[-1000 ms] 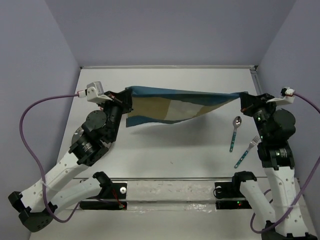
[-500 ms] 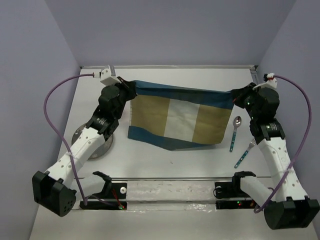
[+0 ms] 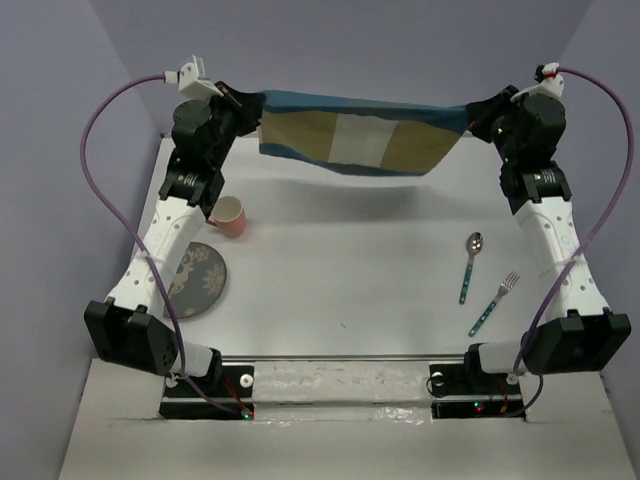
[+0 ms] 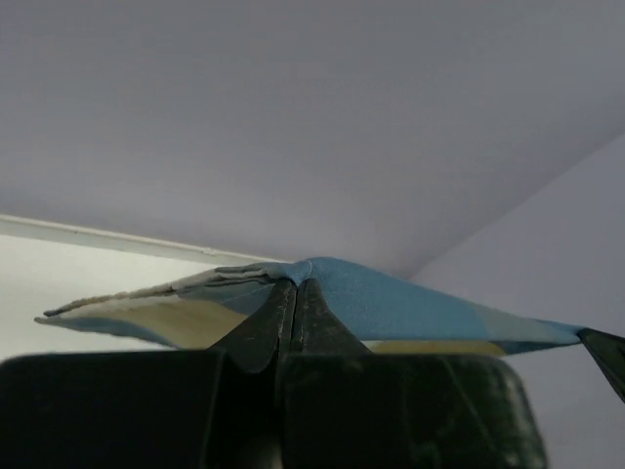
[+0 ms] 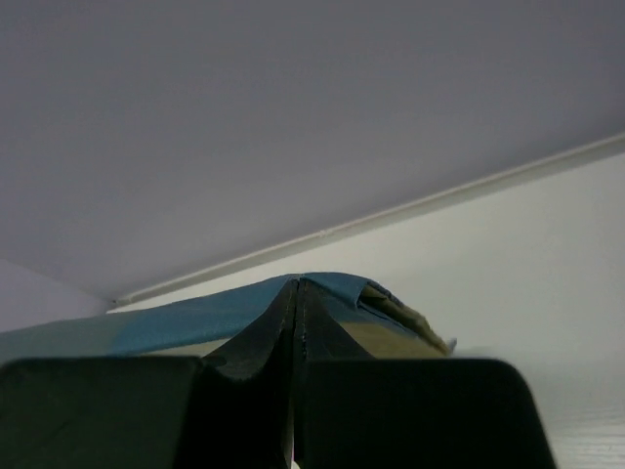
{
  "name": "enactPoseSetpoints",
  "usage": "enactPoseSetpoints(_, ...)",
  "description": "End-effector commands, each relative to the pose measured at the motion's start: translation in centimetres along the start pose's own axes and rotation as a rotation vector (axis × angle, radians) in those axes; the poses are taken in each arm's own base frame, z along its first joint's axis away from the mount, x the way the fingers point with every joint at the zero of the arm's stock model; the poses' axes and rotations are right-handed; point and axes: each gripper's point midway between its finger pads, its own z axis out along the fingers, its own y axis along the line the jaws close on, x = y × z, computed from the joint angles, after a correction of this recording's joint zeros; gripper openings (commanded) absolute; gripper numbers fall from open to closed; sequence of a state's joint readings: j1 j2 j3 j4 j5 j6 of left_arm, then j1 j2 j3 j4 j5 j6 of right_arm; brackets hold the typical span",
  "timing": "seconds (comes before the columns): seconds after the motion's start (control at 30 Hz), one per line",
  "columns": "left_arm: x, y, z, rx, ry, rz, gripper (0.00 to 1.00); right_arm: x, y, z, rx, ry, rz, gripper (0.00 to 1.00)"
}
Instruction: Set the dinner table for one person
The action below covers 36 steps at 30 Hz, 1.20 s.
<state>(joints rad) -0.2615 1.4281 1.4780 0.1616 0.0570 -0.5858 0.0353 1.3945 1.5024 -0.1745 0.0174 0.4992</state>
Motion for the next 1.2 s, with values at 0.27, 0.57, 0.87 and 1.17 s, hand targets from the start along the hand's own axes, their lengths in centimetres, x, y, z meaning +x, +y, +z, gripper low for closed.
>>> enactPoseSetpoints(0.27,13.5,11.7,-6.4,-0.167,0.145,-0.113,0.0,15.9,-8.6,-3.1,0.104,0.251,0.028,0.0)
enactPoseSetpoints(0.57,22.3,17.6,-11.5,-0.265,0.29,-0.133,0.0,27.7,-14.3,-8.1,0.179,0.469,0.067,0.0)
enactPoseSetpoints(0.87,25.9,20.0,-16.8,-0.31,0.348,-0.116,0.0,32.7,-14.8,-12.6,0.159,0.608,0.163,0.0)
enactPoseSetpoints(1.17,26.5,20.9,-19.5,-0.335,0.349,-0.096,0.0,33.3,-14.4,-15.8,0.147,0.651,0.185,0.0)
